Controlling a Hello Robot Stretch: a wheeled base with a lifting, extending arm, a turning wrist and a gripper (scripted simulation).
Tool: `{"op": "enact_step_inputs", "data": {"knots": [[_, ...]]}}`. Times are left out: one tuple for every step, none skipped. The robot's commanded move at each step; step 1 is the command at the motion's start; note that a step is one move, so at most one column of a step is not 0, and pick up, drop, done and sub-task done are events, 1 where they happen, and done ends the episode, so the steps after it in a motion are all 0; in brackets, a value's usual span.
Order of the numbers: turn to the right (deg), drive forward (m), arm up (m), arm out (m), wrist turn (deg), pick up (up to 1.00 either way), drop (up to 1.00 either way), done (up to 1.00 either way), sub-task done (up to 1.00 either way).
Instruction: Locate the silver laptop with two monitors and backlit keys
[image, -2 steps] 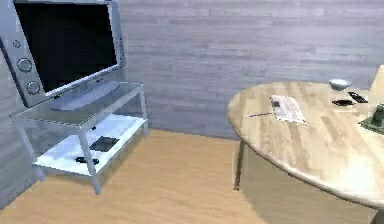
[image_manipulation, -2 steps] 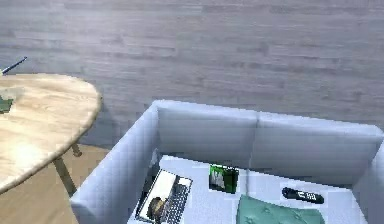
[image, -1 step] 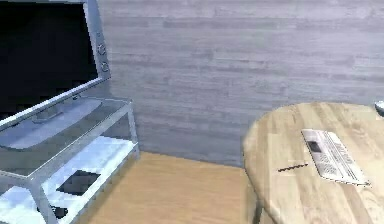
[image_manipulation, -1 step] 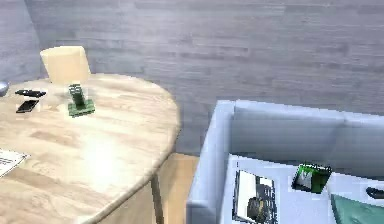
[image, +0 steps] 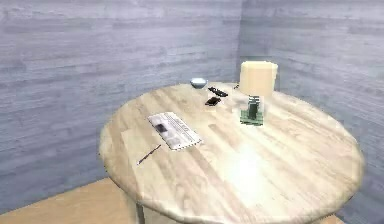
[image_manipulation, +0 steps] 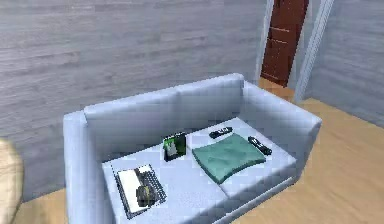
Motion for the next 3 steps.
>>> {"op": "enact_step_inputs", "data": {"knots": [[45.0,0.0,0.0,0.0,0.0,0.0,0.0,0.0,0.0],[27.0,0.0,0.0,0.0,0.0,0.0,0.0,0.0,0.0],[0.0,0.0,0.0,0.0,0.0,0.0,0.0,1.0,0.0]]}}
